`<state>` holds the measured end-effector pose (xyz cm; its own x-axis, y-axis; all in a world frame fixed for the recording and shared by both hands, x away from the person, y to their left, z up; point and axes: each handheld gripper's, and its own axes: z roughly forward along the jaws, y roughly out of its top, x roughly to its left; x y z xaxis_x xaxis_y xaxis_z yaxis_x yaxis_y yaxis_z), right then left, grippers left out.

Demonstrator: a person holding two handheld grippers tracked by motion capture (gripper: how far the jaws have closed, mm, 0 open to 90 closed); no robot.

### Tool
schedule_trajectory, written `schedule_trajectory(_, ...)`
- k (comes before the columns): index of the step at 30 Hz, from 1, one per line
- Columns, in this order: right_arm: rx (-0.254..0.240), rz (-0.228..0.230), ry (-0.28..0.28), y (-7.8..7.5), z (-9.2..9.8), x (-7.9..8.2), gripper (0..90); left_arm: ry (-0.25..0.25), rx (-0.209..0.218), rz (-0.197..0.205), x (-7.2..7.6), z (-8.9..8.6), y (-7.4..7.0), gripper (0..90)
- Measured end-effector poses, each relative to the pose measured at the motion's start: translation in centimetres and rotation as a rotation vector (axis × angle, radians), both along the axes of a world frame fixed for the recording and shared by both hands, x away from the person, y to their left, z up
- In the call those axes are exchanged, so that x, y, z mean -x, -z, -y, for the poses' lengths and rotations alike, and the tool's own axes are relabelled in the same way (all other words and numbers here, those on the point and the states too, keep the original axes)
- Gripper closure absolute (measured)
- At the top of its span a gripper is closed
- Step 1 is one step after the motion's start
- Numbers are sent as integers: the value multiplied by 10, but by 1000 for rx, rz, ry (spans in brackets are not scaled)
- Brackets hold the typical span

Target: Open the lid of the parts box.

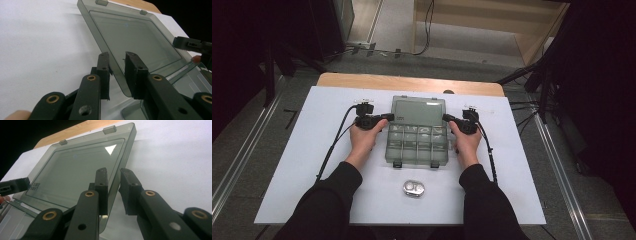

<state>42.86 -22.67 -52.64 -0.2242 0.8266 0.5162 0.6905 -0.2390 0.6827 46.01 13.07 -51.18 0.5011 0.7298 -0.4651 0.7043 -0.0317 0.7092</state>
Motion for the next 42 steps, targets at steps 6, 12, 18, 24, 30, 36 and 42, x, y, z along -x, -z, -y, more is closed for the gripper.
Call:
schedule_trajectory(6, 15, -10, 4, 0, -1, 0, 752, 0, -9, -3, 0, 0, 0, 728)
schedule_trajectory(12, 32, -12, 7, 0, -3, 0, 751, 4, -5, -7, 0, 0, 0, 726)
schedule_trajectory(18, 32, -13, 20, 0, -2, 0, 581, 10, 27, 0, 0, -3, 0, 650)
schedule_trajectory(24, 126, 74, 7, -11, -4, 9, 269, 8, 20, 74, 7, -8, -6, 403)
schedule_trajectory(30, 157, 139, -26, -17, -1, 20, 104, 17, -8, 125, 16, -14, -11, 161)
schedule_trajectory(36, 176, 186, -74, -24, 0, 35, 0, 89, 10, 192, 30, -19, -17, 0)
schedule_trajectory(42, 264, 232, -94, -32, -5, 53, 0, 124, -11, 238, 45, -24, -25, 0)
